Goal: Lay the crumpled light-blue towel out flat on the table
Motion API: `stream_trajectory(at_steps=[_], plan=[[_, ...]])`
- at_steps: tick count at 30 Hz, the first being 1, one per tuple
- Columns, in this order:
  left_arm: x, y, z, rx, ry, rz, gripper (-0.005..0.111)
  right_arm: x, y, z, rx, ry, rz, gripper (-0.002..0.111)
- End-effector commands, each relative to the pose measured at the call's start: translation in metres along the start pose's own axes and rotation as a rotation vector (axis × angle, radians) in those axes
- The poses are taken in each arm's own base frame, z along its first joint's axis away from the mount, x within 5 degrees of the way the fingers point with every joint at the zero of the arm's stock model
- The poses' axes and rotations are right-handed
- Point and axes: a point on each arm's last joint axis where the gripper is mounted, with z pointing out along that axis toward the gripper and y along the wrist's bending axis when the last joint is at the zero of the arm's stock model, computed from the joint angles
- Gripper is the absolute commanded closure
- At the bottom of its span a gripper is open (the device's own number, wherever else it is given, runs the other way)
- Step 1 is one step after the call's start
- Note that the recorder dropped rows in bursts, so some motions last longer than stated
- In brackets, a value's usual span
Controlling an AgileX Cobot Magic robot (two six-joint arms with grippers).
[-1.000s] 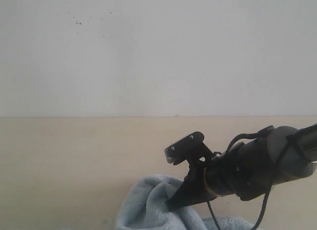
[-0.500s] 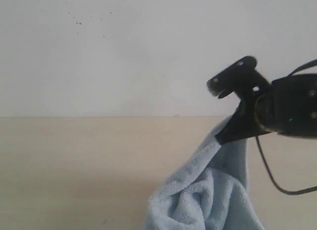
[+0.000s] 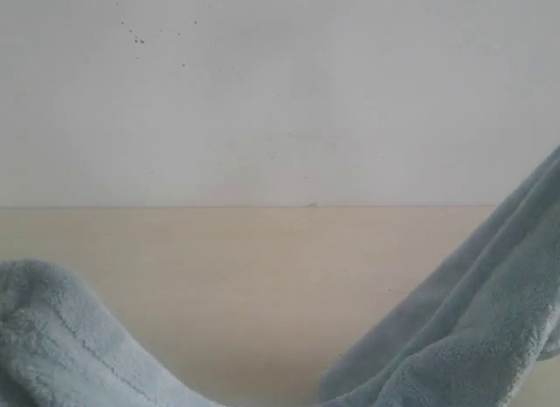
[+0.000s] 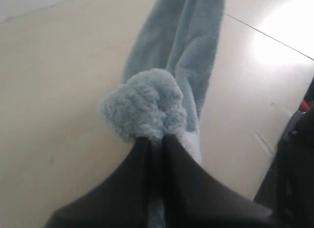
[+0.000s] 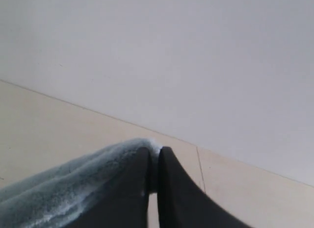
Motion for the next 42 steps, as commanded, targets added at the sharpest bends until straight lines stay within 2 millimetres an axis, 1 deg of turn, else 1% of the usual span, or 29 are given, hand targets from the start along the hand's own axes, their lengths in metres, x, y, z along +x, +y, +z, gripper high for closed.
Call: stream_trajectory(at_steps=[1, 5, 8, 9, 14, 18, 23, 26, 31, 36, 39, 42], plan=[[0.000, -0.001, -0.014, -0.122, -0.052, -0.008, 0.102, 0.006, -0.021, -0.025, 0.062, 0.008, -0.013, 0.106], [0.007, -0.002, -0.028, -0.233, -0.062, 0.000, 0.102, 0.013, -0.034, -0.043, 0.103, 0.024, -0.027, 0.106], [0.012, -0.006, -0.037, -0.283, -0.080, -0.014, 0.102, 0.017, -0.043, -0.057, 0.118, 0.016, -0.008, 0.106], [0.014, -0.009, -0.043, -0.303, -0.103, -0.019, 0.102, 0.021, -0.048, -0.068, 0.120, 0.003, 0.022, 0.106], [0.021, -0.022, -0.057, -0.313, -0.181, -0.015, 0.102, 0.031, -0.060, -0.092, 0.118, -0.020, 0.065, 0.106], [0.028, -0.030, -0.069, -0.348, -0.210, -0.003, 0.102, 0.042, -0.066, -0.106, 0.108, -0.002, 0.048, 0.106], [0.039, -0.037, -0.086, -0.431, -0.206, -0.003, 0.102, 0.051, -0.073, -0.120, 0.126, -0.004, 0.060, 0.106], [0.044, -0.045, -0.095, -0.432, -0.206, 0.010, 0.102, 0.057, -0.078, -0.129, 0.136, -0.014, 0.080, 0.106], [0.041, -0.058, -0.113, -0.449, -0.277, 0.049, 0.102, 0.065, -0.083, -0.142, 0.132, -0.031, 0.085, 0.106], [0.036, -0.069, -0.128, -0.455, -0.298, 0.062, 0.102, 0.075, -0.085, -0.152, 0.106, -0.033, 0.103, 0.106], [0.038, -0.066, -0.131, -0.507, -0.270, 0.072, 0.102, 0.076, -0.085, -0.154, 0.103, -0.029, 0.072, 0.106], [0.043, -0.051, -0.127, -0.607, -0.204, 0.030, 0.102, 0.074, -0.081, -0.148, 0.069, -0.007, 0.012, 0.106]])
